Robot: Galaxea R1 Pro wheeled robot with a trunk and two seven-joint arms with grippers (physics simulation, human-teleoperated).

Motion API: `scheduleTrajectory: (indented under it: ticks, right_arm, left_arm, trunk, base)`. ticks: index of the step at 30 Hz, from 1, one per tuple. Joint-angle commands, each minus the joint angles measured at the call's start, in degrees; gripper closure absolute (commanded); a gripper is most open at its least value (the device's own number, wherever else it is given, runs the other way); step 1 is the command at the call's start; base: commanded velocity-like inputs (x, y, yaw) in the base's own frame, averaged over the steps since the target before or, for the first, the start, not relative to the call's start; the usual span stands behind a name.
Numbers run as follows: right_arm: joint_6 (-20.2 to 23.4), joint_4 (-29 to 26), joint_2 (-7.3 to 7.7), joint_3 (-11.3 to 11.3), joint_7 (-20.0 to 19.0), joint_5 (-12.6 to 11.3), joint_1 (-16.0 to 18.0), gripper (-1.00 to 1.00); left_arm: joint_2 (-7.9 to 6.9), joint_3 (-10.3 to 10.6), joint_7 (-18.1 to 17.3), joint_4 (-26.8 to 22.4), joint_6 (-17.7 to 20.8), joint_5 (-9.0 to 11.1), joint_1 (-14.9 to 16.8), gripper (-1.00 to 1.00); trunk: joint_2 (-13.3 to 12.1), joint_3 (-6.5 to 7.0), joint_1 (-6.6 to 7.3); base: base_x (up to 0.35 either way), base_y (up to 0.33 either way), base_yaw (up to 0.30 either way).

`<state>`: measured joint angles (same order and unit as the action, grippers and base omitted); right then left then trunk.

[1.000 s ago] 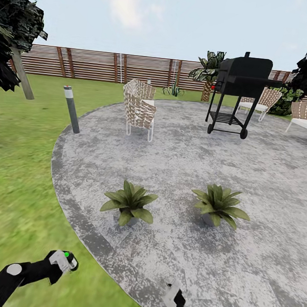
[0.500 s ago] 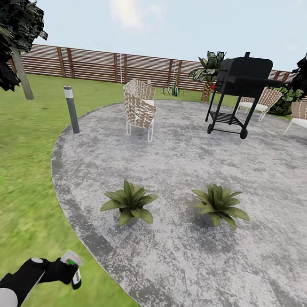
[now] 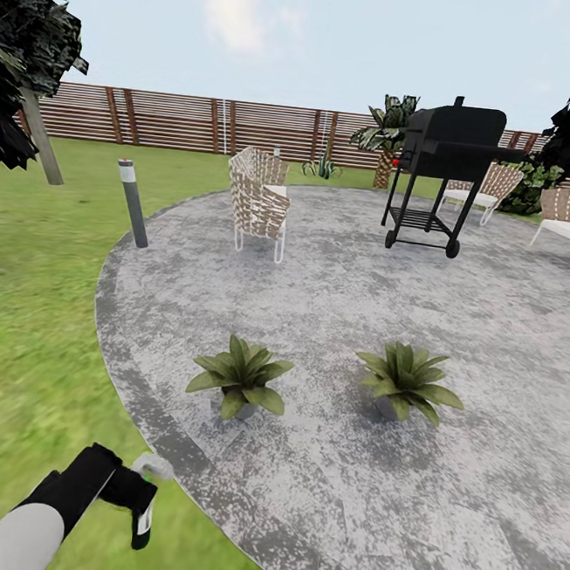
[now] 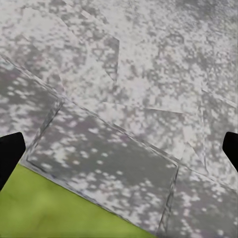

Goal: Pick up the pesticide atomizer in the garden and spray insectifuge to fully cover both potted plants in the garden.

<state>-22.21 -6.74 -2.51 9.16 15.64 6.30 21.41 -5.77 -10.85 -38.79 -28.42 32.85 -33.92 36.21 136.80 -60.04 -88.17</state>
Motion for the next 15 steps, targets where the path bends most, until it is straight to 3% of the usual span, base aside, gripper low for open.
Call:
scheduleTrajectory:
  ticks: [1,8,10,15]
  right_arm:
    - [0.09,0.20,-0.02,0.22,0.54,0.62,0.04,-1.00]
    - [0.13,4.92,-0.30,0.25,0.45,0.48,-0.04,-1.00]
    - [0.15,5.18,-0.25,0.21,0.45,0.48,-0.11,-1.00]
    - [0.15,5.24,-0.22,0.24,0.45,0.54,-0.13,-1.00]
  left_arm:
    - [0.12,-0.23,-0.51,-0.80,1.90,-0.57,0.32,1.00]
    - [0.70,0.03,-0.58,-3.94,5.71,-0.61,2.31,1.00]
    - [1.18,0.04,-0.59,-4.14,7.54,-0.68,3.11,1.00]
    - [1.44,0.04,-0.59,-4.18,8.03,-0.77,3.31,1.00]
  trunk:
    - [0.02,-0.06,0.01]
    - [0.02,-0.06,0.01]
    - [0.02,-0.06,0.01]
    - [0.02,-0.06,0.01]
  base:
    - [0.000,0.000,0.000]
    - [0.019,-0.001,0.000]
    - [0.167,-0.084,0.000]
    - [0.222,-0.151,0.000]
